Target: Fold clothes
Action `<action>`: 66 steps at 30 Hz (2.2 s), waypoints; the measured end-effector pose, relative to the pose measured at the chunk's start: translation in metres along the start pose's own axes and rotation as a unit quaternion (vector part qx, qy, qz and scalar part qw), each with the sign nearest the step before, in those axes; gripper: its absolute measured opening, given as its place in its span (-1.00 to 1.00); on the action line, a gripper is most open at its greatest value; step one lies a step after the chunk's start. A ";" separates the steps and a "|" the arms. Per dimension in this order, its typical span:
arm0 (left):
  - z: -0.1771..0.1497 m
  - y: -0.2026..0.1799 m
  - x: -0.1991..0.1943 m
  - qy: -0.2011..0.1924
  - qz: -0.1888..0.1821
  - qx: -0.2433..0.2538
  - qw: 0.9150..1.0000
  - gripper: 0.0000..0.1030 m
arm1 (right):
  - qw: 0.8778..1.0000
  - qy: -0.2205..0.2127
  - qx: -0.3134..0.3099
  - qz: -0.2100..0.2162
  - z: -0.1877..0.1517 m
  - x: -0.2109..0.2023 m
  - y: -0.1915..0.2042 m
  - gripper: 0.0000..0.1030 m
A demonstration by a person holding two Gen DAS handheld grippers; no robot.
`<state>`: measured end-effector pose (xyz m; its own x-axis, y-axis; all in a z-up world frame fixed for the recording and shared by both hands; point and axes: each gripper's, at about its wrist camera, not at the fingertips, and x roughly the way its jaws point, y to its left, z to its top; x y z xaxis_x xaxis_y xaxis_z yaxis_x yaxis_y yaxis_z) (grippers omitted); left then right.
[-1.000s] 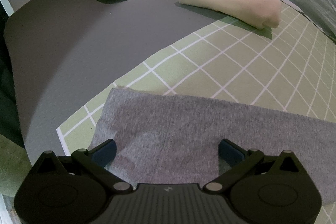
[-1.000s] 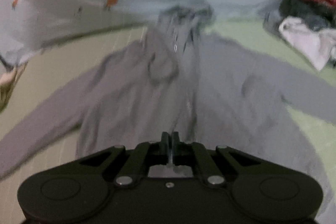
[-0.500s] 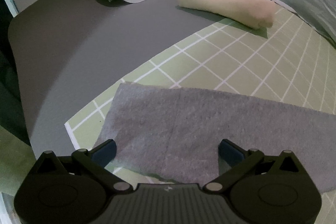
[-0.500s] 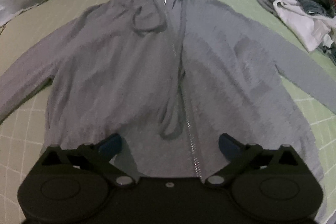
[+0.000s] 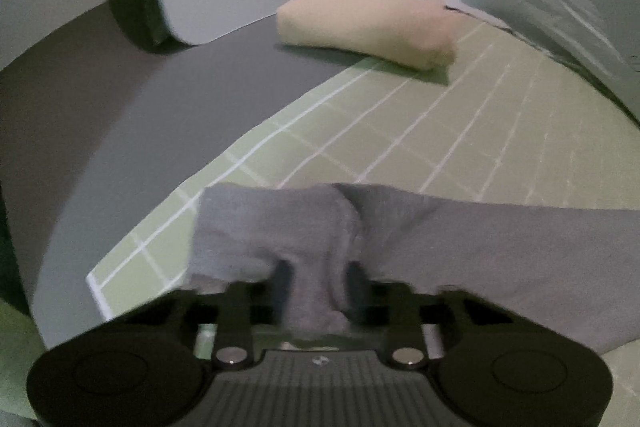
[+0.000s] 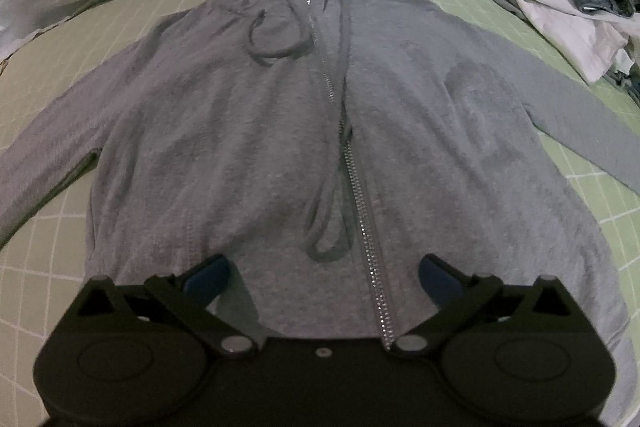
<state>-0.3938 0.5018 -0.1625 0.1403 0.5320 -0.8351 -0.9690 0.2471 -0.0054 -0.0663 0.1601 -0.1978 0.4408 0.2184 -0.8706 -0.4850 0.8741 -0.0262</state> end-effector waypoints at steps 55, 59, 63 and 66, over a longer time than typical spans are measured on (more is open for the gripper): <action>-0.004 -0.139 -0.061 -0.017 -0.169 0.177 0.969 0.99 | 0.956 -0.257 -0.024 0.141 0.117 -0.091 0.025 -0.81; -0.015 -0.153 -0.076 -0.023 -0.175 0.189 0.966 0.99 | 0.959 -0.279 0.044 0.021 0.127 -0.088 -0.051 -0.53; -0.031 -0.169 -0.089 -0.026 -0.172 0.197 0.965 0.99 | 0.967 -0.233 0.090 -0.040 0.109 -0.071 -0.105 0.10; -0.042 -0.182 -0.098 -0.023 -0.172 0.196 0.965 0.99 | 0.975 -0.201 0.087 -0.033 0.083 -0.064 -0.121 0.60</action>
<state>-0.2400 0.3710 -0.1028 0.4570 0.3974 -0.7958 -0.7136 0.6979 -0.0613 0.0273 0.0768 -0.0983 0.7443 0.2813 -0.6057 -0.3260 0.9446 0.0381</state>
